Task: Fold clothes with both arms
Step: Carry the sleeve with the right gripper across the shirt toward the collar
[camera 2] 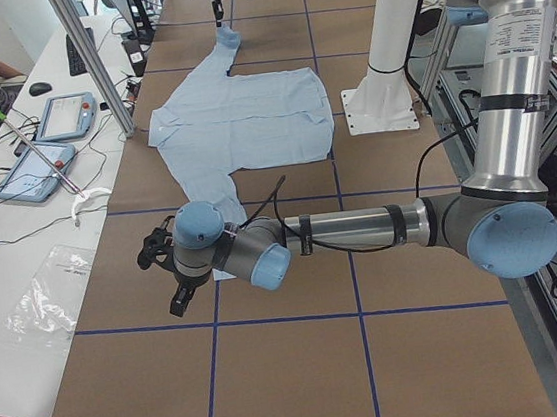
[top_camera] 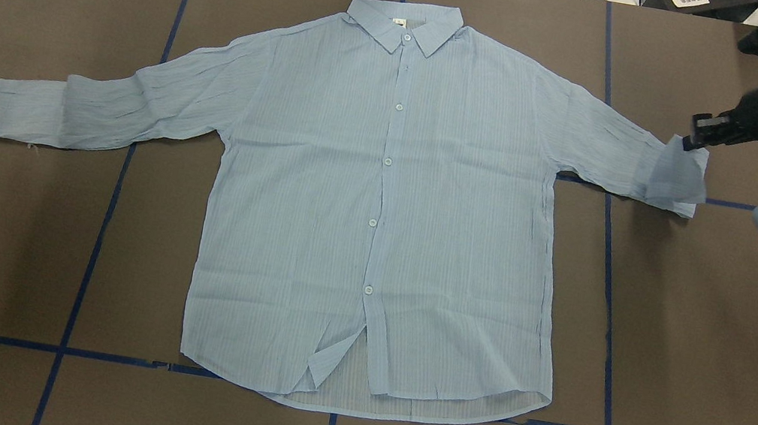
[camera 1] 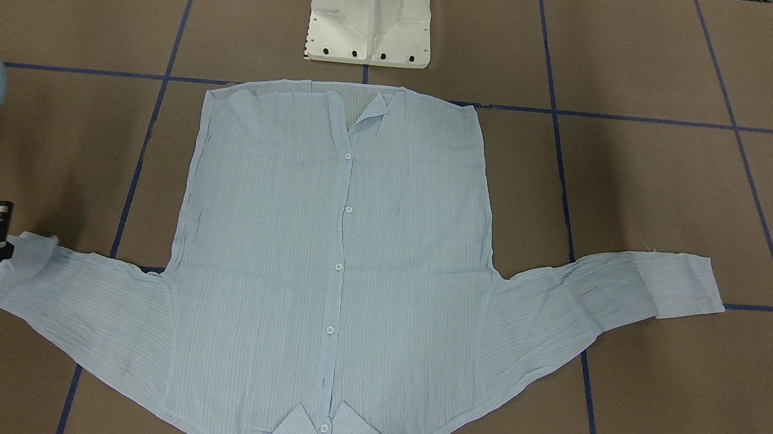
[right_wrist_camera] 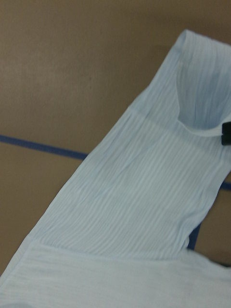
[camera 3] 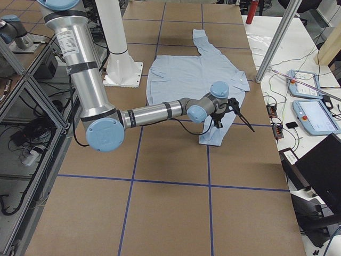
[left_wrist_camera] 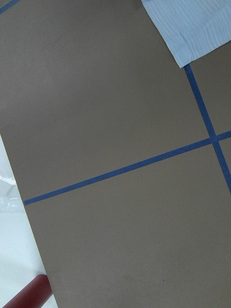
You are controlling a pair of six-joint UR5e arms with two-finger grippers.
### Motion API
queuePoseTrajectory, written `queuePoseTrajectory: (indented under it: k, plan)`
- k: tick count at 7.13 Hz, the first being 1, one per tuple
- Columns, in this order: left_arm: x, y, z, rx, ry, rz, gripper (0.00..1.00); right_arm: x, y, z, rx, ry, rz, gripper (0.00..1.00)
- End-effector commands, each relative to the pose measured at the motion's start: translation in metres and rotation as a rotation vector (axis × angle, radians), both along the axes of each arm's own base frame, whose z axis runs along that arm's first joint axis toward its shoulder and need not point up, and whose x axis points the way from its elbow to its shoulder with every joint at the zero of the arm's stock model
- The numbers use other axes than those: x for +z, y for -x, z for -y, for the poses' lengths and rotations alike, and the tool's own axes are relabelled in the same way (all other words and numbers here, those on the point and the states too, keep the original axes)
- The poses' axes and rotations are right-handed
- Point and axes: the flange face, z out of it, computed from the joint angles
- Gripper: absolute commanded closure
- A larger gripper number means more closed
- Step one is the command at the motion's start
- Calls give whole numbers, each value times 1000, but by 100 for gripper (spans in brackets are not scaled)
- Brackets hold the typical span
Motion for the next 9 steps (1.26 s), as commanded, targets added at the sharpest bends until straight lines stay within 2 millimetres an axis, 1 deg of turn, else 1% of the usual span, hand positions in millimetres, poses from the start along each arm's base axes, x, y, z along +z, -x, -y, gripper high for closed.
queuePoseTrajectory:
  k: [1,2,3,4,5,6,7,8,9]
  plan:
    - [4,0,0,1,6,2,0,-95,96,-27,161,90,81,100]
    - [9,0,-1,2,15,2,0,-122,138,-39,226,111,99,100]
    - [17,0,-1,3,29,2,0,-155,166,-45,224,82,128,100]
    - [24,0,-1,4,42,3,0,-192,176,-46,245,85,180,100]
    - [31,0,-3,4,48,3,0,-225,199,-53,276,71,213,100]
    - [41,0,-4,5,41,5,0,-259,218,-51,331,55,237,100]
    - [48,0,-5,3,28,2,0,-290,239,-38,359,65,257,100]
    - [51,0,-5,3,31,4,0,-317,268,-17,359,71,248,100]
    - [51,0,-5,3,30,4,0,-325,294,-4,353,87,220,100]
